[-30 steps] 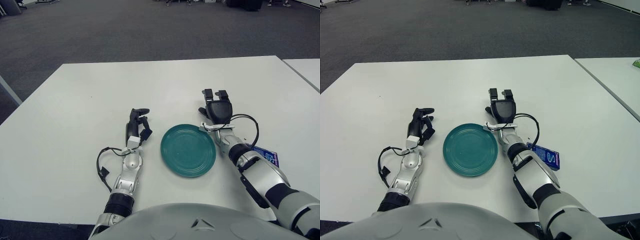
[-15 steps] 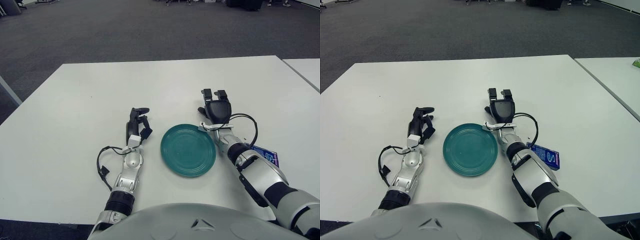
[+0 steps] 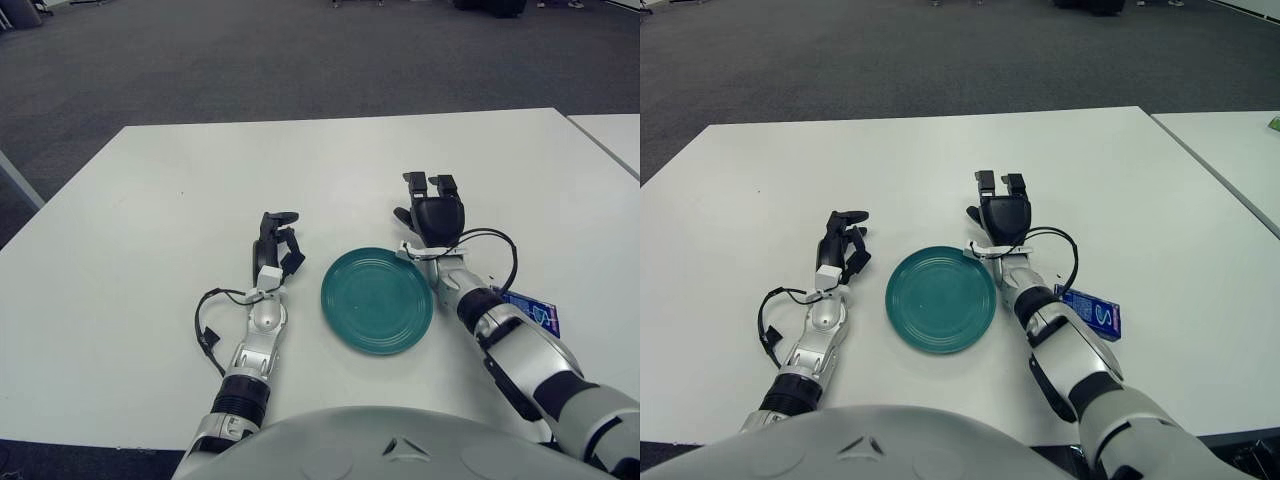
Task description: Put the gum into the plate.
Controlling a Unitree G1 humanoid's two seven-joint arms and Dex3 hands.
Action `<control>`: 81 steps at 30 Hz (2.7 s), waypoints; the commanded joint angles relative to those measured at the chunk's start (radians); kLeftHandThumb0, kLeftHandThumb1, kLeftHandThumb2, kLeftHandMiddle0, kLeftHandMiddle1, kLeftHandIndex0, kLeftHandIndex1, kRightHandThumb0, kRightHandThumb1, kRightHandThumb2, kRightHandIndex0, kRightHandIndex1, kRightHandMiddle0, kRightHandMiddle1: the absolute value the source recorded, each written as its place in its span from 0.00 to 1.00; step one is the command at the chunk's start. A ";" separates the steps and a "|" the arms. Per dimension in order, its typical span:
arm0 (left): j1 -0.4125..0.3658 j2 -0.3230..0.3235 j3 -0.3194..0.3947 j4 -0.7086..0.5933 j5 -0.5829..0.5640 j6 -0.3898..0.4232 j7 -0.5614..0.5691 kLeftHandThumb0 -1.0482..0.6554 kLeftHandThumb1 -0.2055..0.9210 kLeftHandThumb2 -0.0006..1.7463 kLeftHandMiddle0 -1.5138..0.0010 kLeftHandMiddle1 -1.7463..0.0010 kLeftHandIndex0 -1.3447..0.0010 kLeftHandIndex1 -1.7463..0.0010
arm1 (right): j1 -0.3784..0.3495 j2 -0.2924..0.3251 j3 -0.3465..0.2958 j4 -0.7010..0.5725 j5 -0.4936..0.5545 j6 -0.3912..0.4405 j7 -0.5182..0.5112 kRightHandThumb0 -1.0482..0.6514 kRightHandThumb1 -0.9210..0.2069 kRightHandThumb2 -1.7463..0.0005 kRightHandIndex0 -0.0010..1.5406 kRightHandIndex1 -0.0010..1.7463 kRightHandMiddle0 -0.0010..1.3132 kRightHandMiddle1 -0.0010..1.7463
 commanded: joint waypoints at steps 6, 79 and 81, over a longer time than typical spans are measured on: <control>0.000 -0.015 0.016 0.061 -0.028 0.042 -0.015 0.19 1.00 0.57 0.81 0.37 0.80 0.30 | 0.192 -0.156 -0.090 -0.596 -0.074 0.160 0.223 0.17 0.06 0.78 0.19 0.40 0.00 0.55; 0.007 0.052 0.057 0.041 -0.075 0.015 -0.160 0.19 1.00 0.56 0.79 0.39 0.82 0.29 | 0.960 -0.291 -0.529 -1.311 -0.028 0.103 1.034 0.13 0.00 0.70 0.25 0.06 0.00 0.44; 0.012 0.053 0.057 0.032 -0.080 0.018 -0.170 0.19 1.00 0.56 0.79 0.40 0.82 0.29 | 0.967 -0.287 -0.529 -1.299 -0.025 0.100 1.021 0.13 0.00 0.70 0.25 0.06 0.00 0.44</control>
